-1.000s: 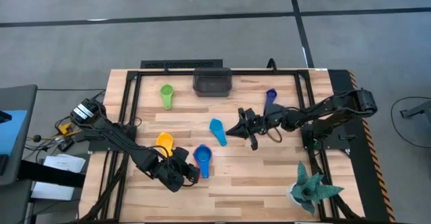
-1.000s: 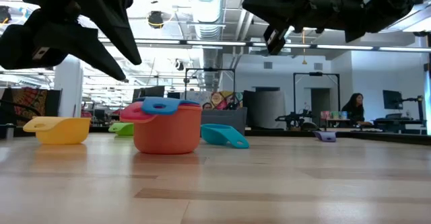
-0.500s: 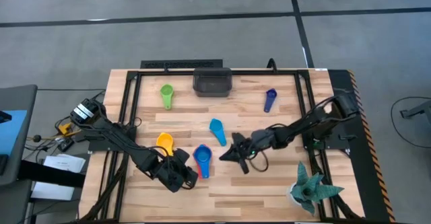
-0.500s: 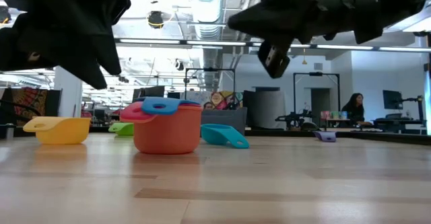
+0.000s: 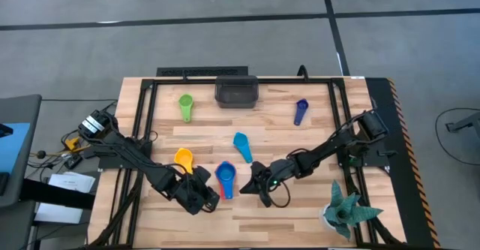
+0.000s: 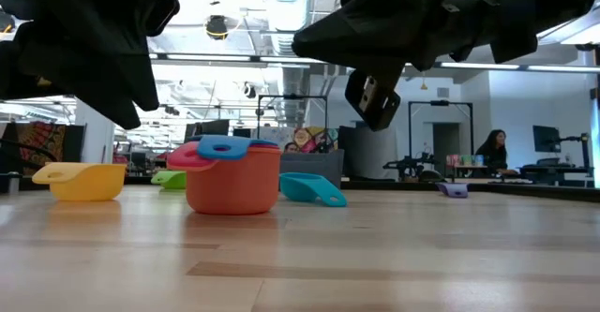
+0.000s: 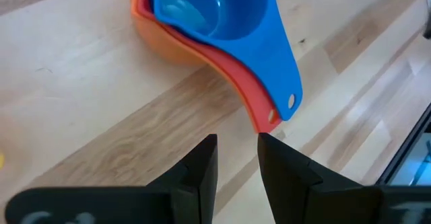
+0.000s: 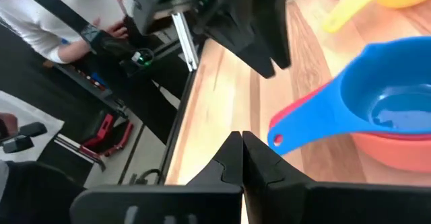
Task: Nest measuring cups in basket
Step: Stack the blue measuring cup on top of the red measuring cup
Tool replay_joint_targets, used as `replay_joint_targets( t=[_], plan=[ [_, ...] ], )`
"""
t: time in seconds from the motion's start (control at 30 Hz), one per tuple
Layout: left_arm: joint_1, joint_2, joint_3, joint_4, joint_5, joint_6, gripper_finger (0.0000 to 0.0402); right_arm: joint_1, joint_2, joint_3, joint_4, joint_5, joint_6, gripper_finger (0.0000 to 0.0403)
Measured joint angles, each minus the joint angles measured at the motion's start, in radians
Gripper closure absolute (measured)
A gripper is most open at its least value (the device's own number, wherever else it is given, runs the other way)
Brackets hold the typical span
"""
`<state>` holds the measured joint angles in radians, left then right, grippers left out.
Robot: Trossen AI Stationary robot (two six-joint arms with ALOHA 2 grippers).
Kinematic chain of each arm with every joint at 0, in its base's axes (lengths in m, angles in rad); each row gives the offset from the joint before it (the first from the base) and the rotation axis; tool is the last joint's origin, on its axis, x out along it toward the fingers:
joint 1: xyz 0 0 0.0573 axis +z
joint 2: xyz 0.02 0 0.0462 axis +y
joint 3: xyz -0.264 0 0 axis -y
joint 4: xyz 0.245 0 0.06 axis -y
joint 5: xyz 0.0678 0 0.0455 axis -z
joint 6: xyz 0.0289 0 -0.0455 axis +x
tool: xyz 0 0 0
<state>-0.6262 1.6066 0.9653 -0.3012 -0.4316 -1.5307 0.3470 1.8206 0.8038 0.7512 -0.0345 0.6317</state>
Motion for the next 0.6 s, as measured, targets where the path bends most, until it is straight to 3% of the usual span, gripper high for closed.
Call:
replay_joint_targets(
  t=[0.6],
  plan=[
    [-0.010,0.000,0.000,-0.021,0.005,-0.003,0.0307,0.020,-0.002,0.000,-0.073,0.008,0.041,0.0390]
  ],
)
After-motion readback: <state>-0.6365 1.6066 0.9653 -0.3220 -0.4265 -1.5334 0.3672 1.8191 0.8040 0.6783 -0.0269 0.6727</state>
